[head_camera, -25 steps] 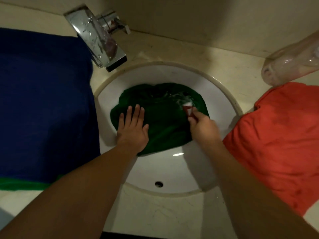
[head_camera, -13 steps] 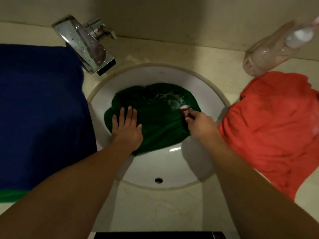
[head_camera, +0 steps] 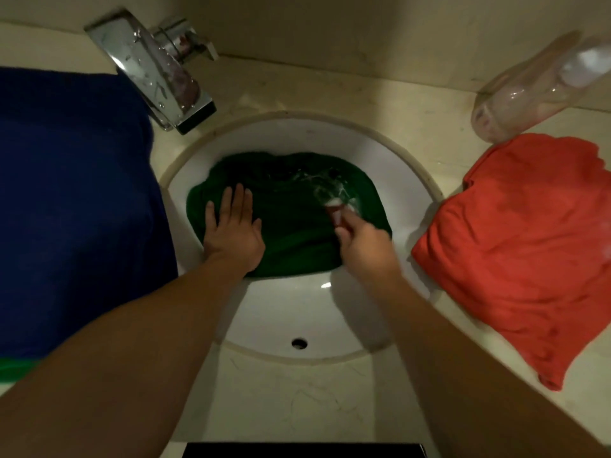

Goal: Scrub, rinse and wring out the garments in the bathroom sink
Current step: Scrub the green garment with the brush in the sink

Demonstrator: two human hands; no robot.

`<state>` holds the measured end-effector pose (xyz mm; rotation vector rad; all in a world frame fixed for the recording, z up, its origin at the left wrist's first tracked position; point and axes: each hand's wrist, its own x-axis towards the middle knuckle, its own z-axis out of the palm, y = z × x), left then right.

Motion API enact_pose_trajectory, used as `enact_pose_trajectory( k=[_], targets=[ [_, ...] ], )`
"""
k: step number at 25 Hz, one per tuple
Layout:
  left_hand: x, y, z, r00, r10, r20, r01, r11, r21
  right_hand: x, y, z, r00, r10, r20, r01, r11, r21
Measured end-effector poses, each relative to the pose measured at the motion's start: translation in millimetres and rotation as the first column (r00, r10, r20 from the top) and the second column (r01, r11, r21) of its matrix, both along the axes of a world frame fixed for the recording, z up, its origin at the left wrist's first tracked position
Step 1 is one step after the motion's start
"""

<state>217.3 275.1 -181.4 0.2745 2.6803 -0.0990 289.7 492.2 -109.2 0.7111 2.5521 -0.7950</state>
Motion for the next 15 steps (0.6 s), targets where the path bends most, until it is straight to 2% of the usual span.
enact_pose_trajectory(
  k=[2,3,5,6,9,10,12,14,15],
  targets=[
    [6.4,1.7,2.2,0.999,0.051,-0.012,-0.051,0.999,-0.002,16.2,-50.0,-3.4,0.996,0.037,-0.085,-0.051,0.985,-0.168],
    [8.3,1.2,2.9,0.998,0.065,-0.024,-0.065,0.998,-0.005,26.0,-56.0,-4.4,0.986,0.111,-0.124,-0.132,0.974,-0.183],
    [10.7,-2.0,4.6,0.998,0.050,-0.026,-0.051,0.999,-0.011,31.1,-26.2,-2.7,0.969,0.211,-0.126,-0.227,0.966,-0.126],
    [11.5,-4.8,5.2,0.999,0.042,-0.013,-0.042,0.999,-0.014,27.1,-1.1,-1.3,0.973,0.214,-0.088,-0.221,0.971,-0.092],
    [13.8,-10.3,5.5,0.999,0.044,-0.018,-0.044,0.999,-0.027,-1.4,56.7,-3.1,0.993,0.095,0.068,-0.103,0.988,0.118],
    [16.8,-9.6,5.4,0.998,0.052,-0.032,-0.052,0.998,-0.024,-11.0,53.7,-1.9,0.996,0.039,0.075,-0.048,0.991,0.127],
    [27.1,-4.2,4.4,0.996,0.075,-0.053,-0.076,0.997,-0.012,-23.2,9.0,2.6,0.998,0.066,-0.021,-0.066,0.998,0.002],
    [35.0,0.9,1.9,0.991,0.111,-0.079,-0.112,0.994,-0.003,-13.4,-37.3,-3.2,0.961,0.253,-0.109,-0.268,0.949,-0.163],
    [36.2,1.4,1.5,0.990,0.115,-0.083,-0.116,0.993,-0.009,-6.4,-43.0,-8.0,0.925,0.367,-0.098,-0.379,0.907,-0.183]
  ],
)
